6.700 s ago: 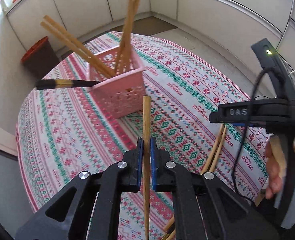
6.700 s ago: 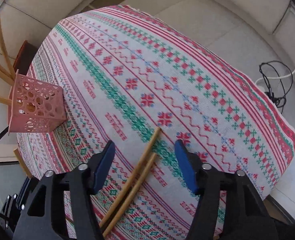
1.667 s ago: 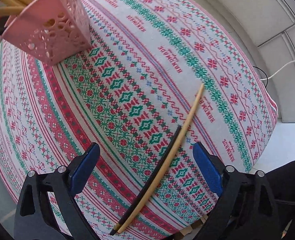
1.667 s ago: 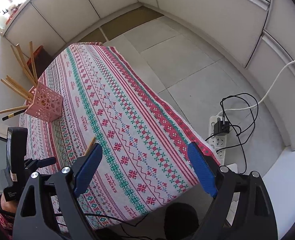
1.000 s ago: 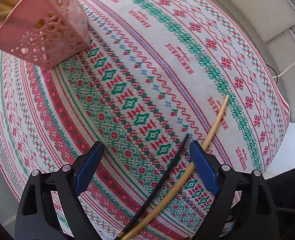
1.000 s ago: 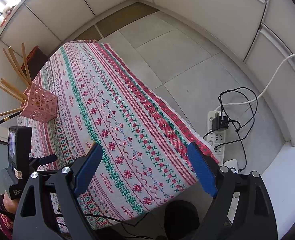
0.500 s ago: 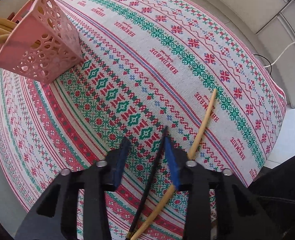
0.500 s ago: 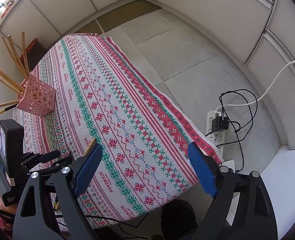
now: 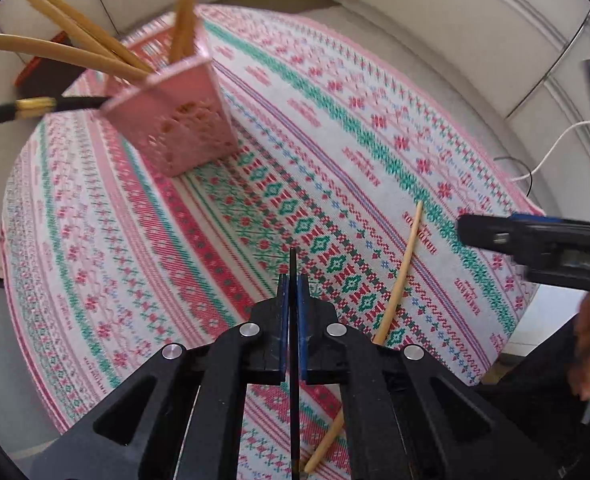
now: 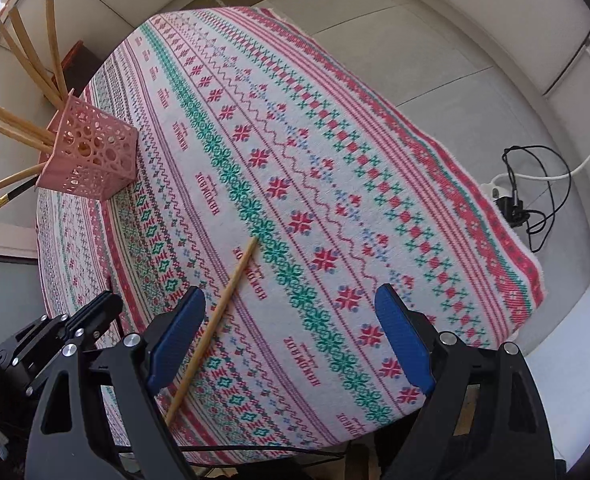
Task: Organize utensils
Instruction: 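Lift the stick with the left tool while the right tool grasps the last stick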
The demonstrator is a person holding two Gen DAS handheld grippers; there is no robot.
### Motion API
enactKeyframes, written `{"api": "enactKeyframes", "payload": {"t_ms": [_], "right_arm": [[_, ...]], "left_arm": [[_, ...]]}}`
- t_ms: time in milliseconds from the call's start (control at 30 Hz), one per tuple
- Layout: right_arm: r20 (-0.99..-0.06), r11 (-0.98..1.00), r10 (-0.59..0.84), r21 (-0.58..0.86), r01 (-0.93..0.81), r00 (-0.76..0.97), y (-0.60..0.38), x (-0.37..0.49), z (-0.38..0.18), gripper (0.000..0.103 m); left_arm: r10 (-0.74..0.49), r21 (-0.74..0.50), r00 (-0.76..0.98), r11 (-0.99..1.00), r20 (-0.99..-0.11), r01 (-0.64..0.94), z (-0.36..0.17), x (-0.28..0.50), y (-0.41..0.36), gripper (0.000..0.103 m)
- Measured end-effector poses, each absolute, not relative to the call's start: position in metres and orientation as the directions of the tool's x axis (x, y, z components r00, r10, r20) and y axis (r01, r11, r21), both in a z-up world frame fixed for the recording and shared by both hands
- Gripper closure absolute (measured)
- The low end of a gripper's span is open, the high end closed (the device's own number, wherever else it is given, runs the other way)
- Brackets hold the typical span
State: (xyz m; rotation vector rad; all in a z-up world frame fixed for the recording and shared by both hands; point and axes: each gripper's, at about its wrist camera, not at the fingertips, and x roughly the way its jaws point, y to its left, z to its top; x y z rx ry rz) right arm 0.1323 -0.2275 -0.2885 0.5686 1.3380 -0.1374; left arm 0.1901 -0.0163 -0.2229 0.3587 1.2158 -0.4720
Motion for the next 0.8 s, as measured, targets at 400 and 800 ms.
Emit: {"api": "enactKeyframes", "payload": {"t_ms": [400, 800], "right_arm": [[-0.964, 0.848, 0.187, 0.256, 0.464, 0.190, -0.173, 0.164, -0.313, 0.092], [-0.874, 0.902, 0.082, 0.270, 0.338, 0.479, -0.153, 0.144, -0.236, 0.097]], "left_arm": [[-0.212, -0.002, 0.432, 0.899, -0.877, 0.437, -0.151, 0.178, 0.032, 0.100], [-0.290, -0.061, 0.518, 0.908, -0.805, 0.413, -0.105, 0.158, 0.048, 0.100]]}}
